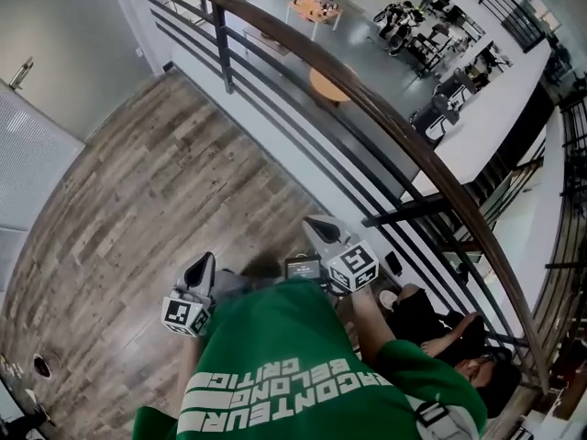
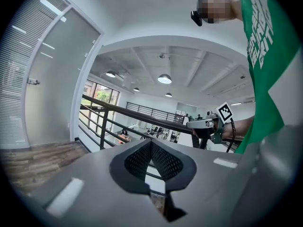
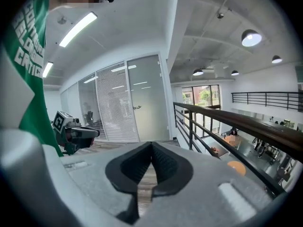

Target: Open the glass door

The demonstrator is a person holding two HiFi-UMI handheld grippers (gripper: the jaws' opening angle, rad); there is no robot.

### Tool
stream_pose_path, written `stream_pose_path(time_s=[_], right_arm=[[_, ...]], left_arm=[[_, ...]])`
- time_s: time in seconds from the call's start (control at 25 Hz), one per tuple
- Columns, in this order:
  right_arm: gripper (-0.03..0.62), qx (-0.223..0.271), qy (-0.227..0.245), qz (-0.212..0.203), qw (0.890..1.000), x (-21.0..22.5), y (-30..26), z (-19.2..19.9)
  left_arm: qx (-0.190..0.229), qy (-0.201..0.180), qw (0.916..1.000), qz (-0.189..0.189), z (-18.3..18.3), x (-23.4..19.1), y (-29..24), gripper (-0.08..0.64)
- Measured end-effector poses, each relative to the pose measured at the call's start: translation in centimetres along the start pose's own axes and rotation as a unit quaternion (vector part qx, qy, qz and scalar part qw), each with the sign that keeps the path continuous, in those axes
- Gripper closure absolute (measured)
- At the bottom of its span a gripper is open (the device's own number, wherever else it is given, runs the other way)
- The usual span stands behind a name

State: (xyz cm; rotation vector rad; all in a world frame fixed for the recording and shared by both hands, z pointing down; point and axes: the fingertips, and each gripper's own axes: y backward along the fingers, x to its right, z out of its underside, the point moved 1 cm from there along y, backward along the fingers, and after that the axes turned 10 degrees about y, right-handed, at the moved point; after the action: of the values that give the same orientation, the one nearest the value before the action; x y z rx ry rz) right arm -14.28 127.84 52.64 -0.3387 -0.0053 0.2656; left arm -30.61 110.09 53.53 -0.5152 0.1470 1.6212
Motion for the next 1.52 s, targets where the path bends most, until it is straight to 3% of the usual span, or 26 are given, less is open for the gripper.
stream_pose_path(time_s=[0.28, 0.48, 0.96, 1.2, 1.52], right_arm=[[0.598, -0.018, 0.017, -0.051, 0.998, 0.2, -5.7, -1.6], [0.598, -0.031, 0.038, -0.062, 0.997, 1.2, -11.6, -3.4], [0.598, -0.035, 0.053, -0.061, 0.996, 4.3, -27.0, -11.0], [0.598, -0.041, 0.053, -0.083, 0.994, 3.8, -33.8, -13.4], [0.598, -0.049, 0.062, -0.115, 0.99, 4.8, -39.2, -15.6]], left_arm=[[0.019, 0.03, 0.9983, -0.047, -0.4, -4.4, 0.9, 0.548], [0.029, 0.048, 0.9967, -0.059, -2.0, -9.5, -1.1, 0.548], [0.049, 0.044, 0.9972, -0.035, -11.8, -23.1, -6.9, 0.548], [0.049, 0.032, 0.9966, -0.057, -15.7, -29.8, -6.7, 0.548], [0.055, 0.046, 0.9911, -0.112, -17.6, -33.6, -5.4, 0.548]])
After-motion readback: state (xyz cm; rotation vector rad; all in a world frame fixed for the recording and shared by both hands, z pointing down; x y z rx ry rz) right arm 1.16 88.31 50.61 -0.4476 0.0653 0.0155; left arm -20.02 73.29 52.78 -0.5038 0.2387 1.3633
